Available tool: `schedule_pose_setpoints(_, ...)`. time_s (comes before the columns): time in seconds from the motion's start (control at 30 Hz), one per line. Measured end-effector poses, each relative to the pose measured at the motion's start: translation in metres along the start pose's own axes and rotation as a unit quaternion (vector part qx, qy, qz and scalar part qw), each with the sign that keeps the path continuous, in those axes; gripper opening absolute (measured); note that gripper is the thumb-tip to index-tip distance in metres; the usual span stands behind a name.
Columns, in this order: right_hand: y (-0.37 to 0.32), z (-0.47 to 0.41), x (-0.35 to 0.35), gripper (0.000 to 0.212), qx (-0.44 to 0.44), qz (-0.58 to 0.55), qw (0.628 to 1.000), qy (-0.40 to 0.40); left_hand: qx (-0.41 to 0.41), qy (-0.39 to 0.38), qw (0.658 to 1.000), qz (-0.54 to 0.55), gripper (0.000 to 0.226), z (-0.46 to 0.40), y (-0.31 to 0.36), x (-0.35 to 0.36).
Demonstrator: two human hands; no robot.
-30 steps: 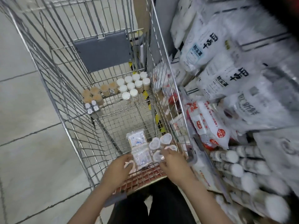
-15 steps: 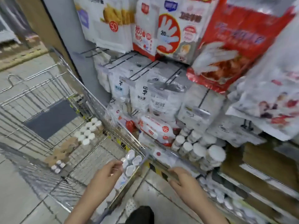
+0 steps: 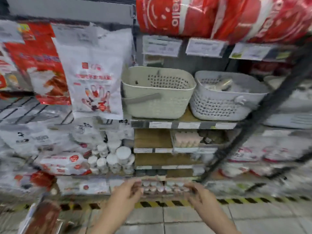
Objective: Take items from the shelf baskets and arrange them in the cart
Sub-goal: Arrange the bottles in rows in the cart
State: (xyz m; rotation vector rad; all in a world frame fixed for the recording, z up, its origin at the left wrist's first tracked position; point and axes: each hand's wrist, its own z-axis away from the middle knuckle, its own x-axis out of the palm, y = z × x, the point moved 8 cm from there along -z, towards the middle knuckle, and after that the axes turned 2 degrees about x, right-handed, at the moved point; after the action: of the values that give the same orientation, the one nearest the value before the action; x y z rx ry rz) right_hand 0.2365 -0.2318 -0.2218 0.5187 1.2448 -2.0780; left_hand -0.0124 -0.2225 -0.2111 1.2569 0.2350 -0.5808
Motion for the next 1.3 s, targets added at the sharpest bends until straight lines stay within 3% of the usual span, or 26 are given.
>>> schedule_pose_setpoints(0.13,0.062,0.022,-0.053,0.022,0.058,-0.065,0.995,0.043,0.035,-0.046,0.998,-0.037,0.018,-0.009,0.054,0.052)
schedule_pose_setpoints(0.33,0.093,0.021,-0.105,0.023,0.065,-0.068,0.991,0.094,0.067,-0.052,0.993,-0.076,0.02,-0.034,0.099,0.061)
schedule_pose_setpoints(0.67,0.036,-0.018,-0.207,0.023,-0.06,-0.077,0.981,0.166,0.185,-0.007,0.983,-0.008,0.021,-0.126,0.227,0.039)
schedule_pose_setpoints(0.83,0.0,-0.033,-0.289,0.02,-0.135,-0.112,0.946,0.273,0.312,-0.019,0.95,-0.01,0.02,-0.168,0.326,0.044)
schedule_pose_setpoints(0.97,-0.034,-0.054,-0.325,0.019,-0.193,-0.12,0.921,0.316,0.385,0.017,0.92,-0.07,0.021,-0.206,0.381,0.045)
schedule_pose_setpoints(1.17,-0.083,-0.098,-0.364,0.018,-0.265,-0.027,0.905,0.331,0.327,0.058,0.907,-0.258,0.031,-0.274,0.38,0.055)
schedule_pose_setpoints(1.3,-0.101,-0.164,-0.388,0.031,-0.2,0.115,0.928,0.294,0.311,0.052,0.898,-0.308,0.042,-0.285,0.377,0.065)
